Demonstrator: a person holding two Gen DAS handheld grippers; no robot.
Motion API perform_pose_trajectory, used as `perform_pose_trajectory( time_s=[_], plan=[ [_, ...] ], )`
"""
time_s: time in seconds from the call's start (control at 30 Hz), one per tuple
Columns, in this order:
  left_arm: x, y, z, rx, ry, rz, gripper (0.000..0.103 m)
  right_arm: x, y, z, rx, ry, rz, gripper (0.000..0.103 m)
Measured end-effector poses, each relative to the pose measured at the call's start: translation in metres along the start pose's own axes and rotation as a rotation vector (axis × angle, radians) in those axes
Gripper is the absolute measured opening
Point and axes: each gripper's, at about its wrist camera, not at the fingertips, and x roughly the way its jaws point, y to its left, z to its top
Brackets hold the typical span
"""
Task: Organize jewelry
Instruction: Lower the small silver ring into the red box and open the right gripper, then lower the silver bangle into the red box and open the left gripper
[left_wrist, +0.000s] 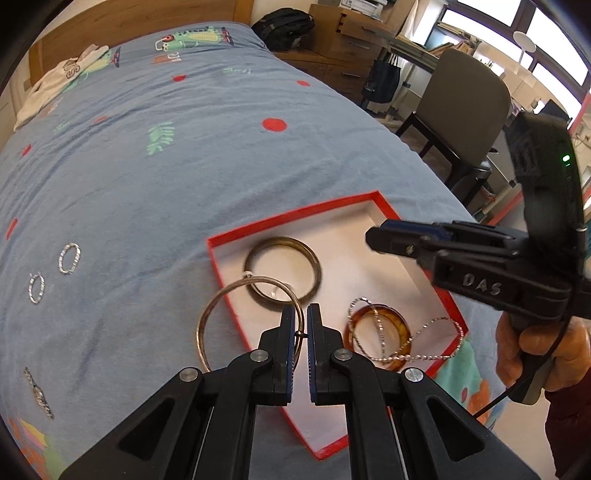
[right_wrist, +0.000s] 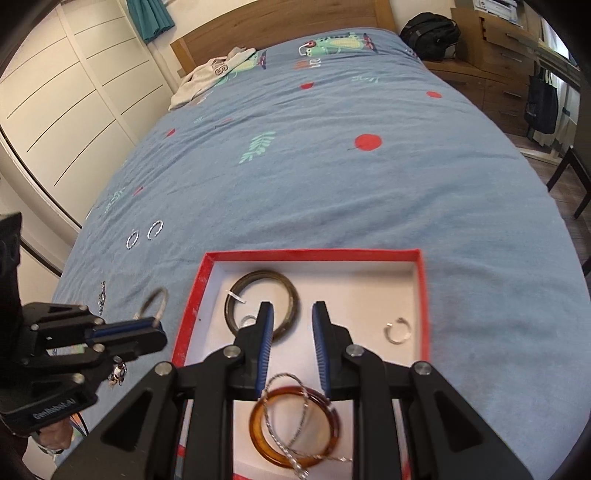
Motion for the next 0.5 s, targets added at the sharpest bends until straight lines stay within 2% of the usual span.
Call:
perform_pose_trajectory(
  time_s=[0.5],
  plan=[
    [0.039, -0.019, -0.015, -0.017, 0.088, 0.003, 0.006, -0.042, -0.045, -0.02, 0.082, -0.051, -0.038, 0.021]
  ],
)
